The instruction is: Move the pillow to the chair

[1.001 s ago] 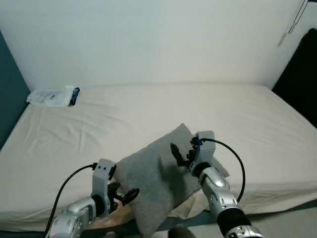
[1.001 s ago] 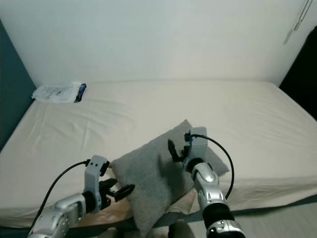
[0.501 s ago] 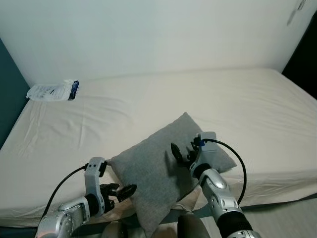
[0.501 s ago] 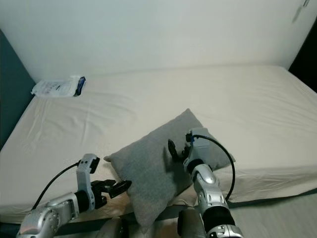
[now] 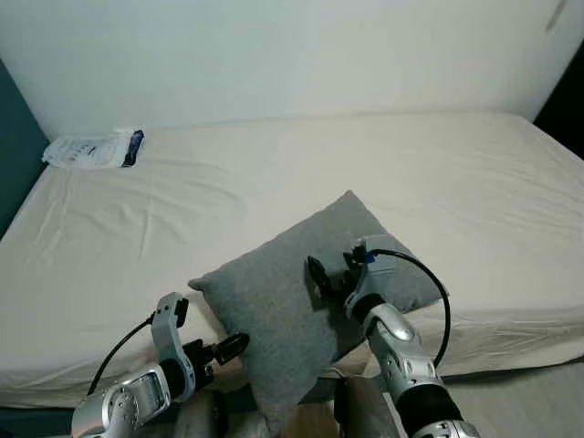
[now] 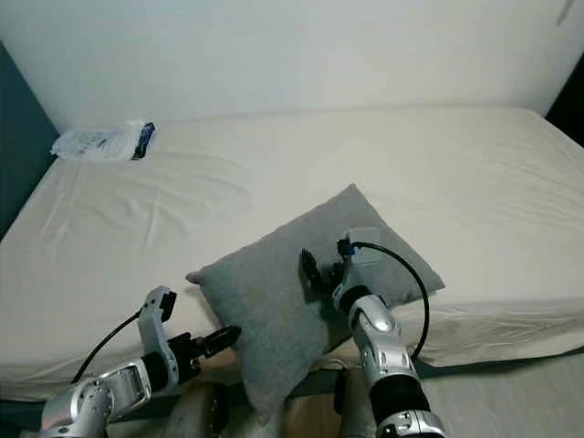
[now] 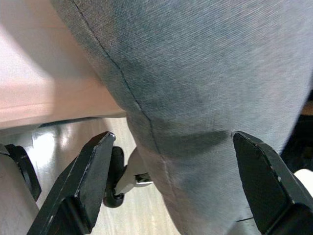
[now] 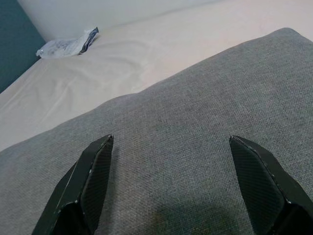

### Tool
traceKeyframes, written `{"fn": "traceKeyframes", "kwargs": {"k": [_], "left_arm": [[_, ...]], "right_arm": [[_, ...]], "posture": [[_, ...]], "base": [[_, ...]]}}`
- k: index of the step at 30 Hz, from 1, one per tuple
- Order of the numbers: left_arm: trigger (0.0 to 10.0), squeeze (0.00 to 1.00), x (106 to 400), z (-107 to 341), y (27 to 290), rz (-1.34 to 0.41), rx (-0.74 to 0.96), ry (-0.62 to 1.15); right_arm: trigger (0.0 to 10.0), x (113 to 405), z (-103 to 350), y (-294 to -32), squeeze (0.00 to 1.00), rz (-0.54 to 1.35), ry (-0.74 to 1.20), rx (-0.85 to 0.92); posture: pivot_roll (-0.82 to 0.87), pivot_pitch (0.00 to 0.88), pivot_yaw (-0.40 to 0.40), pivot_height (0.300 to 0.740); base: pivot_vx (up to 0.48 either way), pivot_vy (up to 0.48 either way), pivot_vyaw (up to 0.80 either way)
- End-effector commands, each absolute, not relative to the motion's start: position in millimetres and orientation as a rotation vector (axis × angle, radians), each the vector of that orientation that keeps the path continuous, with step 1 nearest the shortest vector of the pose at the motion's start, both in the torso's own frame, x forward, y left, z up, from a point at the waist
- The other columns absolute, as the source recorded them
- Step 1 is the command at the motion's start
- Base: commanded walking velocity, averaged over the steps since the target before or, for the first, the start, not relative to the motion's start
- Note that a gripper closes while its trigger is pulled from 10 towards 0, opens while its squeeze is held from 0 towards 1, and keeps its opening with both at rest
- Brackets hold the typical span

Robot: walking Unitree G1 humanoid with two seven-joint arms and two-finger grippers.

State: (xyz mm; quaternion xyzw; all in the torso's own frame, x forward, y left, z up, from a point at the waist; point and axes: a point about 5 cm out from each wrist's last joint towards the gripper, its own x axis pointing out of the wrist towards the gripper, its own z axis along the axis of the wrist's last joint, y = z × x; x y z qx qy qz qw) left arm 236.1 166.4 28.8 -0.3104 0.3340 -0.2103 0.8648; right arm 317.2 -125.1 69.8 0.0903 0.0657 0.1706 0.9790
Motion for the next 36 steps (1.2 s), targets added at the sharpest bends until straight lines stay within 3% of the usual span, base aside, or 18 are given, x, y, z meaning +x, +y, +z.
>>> {"fn": "traceKeyframes", "kwargs": {"k": [1,18,24,29,36], "left_arm": [[10.0,0.00,231.1,21.8,168.1,-0.418,-0.633,0.736],[10.0,0.00,251.2,41.0,151.0,-0.448,-1.000,0.549],[10.0,0.00,267.7,50.7,119.4,-0.540,-0.928,0.559],[10.0,0.00,274.6,53.0,99.6,-0.591,-0.647,0.576],[10.0,0.00,284.2,58.3,83.4,-0.582,-0.634,0.576]], "right_arm": [[10.0,316.9,68.9,-122.2,0.00,0.359,0.147,0.184],[10.0,319.9,72.1,-129.4,0.00,0.362,0.151,0.174],[10.0,321.6,73.7,-125.6,0.00,0.375,0.154,0.167],[10.0,323.3,74.6,-125.4,0.00,0.376,0.154,0.161],[10.0,324.7,75.6,-126.7,0.00,0.368,0.151,0.156]], "posture": [[0.03,0.057,-0.046,0.583],[0.02,0.049,-0.069,0.583],[0.02,0.045,-0.081,0.583],[0.01,0.034,-0.079,0.583],[0.00,0.024,-0.077,0.583]], "base": [[0.000,0.000,0.00],[0.000,0.000,0.00],[0.000,0.000,0.00],[0.000,0.000,0.00],[0.000,0.000,0.00]]}}
